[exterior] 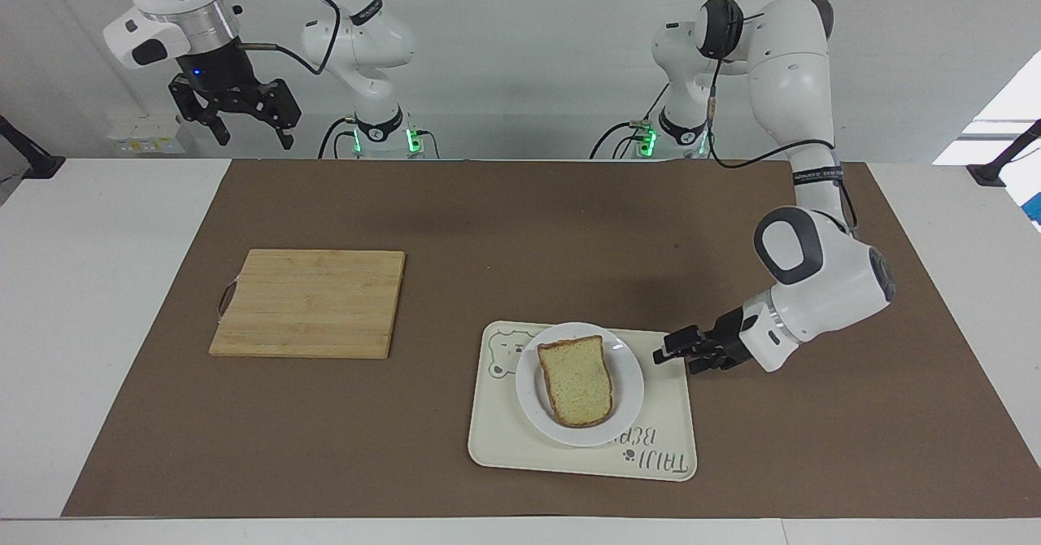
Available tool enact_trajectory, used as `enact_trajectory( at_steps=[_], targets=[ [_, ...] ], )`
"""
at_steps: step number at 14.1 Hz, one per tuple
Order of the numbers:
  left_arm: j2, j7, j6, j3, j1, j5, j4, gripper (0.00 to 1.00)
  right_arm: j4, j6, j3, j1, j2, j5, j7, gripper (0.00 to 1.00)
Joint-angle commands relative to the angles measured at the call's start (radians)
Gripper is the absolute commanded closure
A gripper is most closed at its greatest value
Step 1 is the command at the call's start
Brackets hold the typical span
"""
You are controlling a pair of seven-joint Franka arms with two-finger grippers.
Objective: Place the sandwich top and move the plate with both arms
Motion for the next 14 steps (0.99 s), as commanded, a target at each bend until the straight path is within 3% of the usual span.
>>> enact_trajectory(
  at_steps=[1, 4, 8, 11, 14],
  targets=[
    [-0.130, -0.129, -0.011, 0.008, -0.014, 0.163, -0.081, 0.00, 0.004, -0.003, 0.002, -0.011, 0.002, 0.004, -0.027, 0.00],
    [-0.199, -0.195, -0.058, 0.008, -0.018, 0.380, -0.076, 0.00, 0.004, 0.000, 0.003, -0.004, 0.001, 0.004, -0.026, 0.00],
    [-0.330, -0.196, -0.220, 0.009, -0.001, 0.630, -0.073, 0.00, 0.010, -0.003, 0.002, -0.007, 0.008, 0.003, -0.032, 0.00],
    [-0.453, -0.176, -0.267, 0.008, 0.040, 0.664, -0.131, 0.00, 0.019, -0.032, 0.000, -0.007, 0.011, 0.001, -0.049, 0.00],
    [-0.596, -0.125, -0.249, 0.009, 0.054, 0.667, -0.267, 0.00, 0.006, -0.032, 0.003, -0.005, 0.001, 0.003, -0.047, 0.00]
  ],
)
